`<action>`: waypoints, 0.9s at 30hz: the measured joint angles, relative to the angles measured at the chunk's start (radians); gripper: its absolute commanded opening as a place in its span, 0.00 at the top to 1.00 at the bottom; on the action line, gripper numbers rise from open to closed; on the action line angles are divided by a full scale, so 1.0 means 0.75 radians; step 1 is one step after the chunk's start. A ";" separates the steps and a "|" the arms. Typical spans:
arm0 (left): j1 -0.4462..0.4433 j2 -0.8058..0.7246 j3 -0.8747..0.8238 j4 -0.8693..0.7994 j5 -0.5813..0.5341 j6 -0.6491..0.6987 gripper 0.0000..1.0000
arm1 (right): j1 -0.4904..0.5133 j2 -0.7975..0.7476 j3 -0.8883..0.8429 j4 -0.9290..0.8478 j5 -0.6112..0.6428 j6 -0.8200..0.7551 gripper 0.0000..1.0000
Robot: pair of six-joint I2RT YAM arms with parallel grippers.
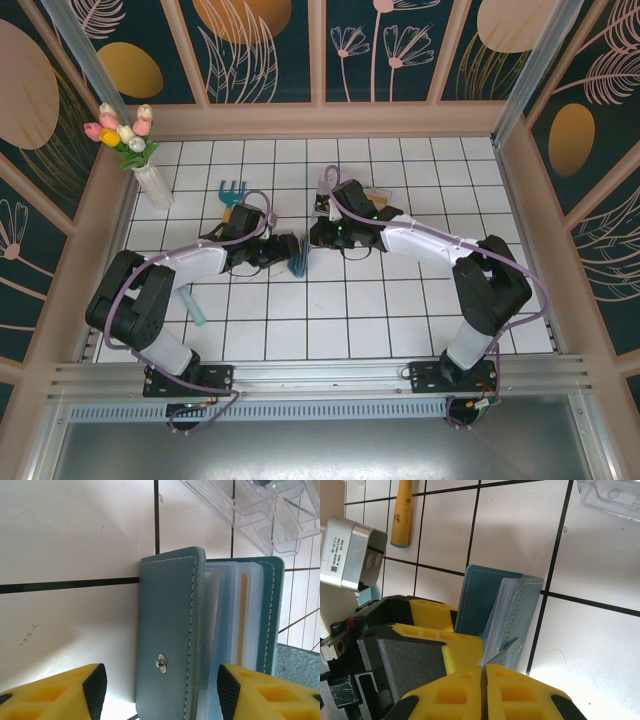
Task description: Take the credit cards out of the card holder
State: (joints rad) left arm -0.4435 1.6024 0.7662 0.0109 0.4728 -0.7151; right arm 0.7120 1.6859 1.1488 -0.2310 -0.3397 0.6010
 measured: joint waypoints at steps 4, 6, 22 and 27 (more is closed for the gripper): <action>0.000 0.015 0.013 -0.007 0.003 0.007 0.35 | 0.000 0.000 0.000 0.000 0.000 0.001 0.90; 0.000 0.021 0.019 -0.010 0.003 0.009 0.33 | 0.000 0.000 0.000 0.000 0.000 0.001 0.90; -0.001 -0.029 0.021 -0.014 -0.009 0.008 0.31 | 0.000 0.003 0.000 -0.001 0.001 0.005 0.90; -0.003 -0.007 0.029 -0.020 0.021 0.026 0.38 | 0.000 0.003 0.000 -0.001 0.001 0.006 0.90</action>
State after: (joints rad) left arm -0.4454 1.5974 0.7879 -0.0044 0.4889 -0.6952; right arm 0.7120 1.6878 1.1488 -0.2314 -0.3389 0.6052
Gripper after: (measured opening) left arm 0.640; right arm 0.103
